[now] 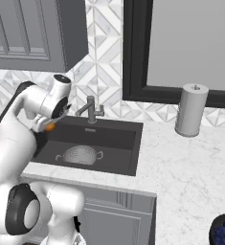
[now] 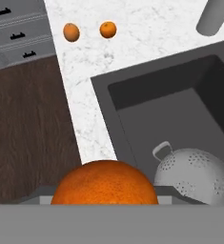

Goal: Put the colander in the sink, put the tangerine, tangerine, tangerine in the colander, and turn on the sink faucet and pour water over the colander.

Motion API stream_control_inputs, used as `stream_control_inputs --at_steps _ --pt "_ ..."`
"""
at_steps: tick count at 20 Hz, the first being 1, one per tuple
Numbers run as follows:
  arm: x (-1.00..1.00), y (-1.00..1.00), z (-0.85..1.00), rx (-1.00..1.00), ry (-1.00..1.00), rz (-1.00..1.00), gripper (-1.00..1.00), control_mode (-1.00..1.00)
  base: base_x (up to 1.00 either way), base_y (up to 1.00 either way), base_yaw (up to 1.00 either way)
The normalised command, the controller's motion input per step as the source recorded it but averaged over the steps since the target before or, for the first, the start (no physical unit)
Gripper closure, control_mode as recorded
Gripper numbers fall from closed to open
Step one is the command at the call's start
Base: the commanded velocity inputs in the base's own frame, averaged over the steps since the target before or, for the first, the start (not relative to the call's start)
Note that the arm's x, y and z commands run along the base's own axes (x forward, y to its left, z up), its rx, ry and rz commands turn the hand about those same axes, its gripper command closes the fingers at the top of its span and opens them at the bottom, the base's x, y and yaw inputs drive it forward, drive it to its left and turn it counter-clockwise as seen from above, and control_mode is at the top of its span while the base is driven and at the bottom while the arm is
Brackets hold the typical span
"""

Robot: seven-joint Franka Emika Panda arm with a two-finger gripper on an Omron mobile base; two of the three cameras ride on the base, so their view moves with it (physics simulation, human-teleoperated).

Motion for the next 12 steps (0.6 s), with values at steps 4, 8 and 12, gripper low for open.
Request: stream_control_inputs --at_steps 4,8,12 --pt "-0.45 -1.00 0.41 0.00 -0.09 -0.22 1.00 -1.00 0.00 0.00 0.00" --pt "-0.13 -1.00 0.06 0.00 -0.02 -0.22 1.00 -1.00 0.00 0.00 0.00" --pt "0.03 -0.99 -0.02 0.04 0.00 -0.20 1.00 -1.00 0.00 0.00 0.00"
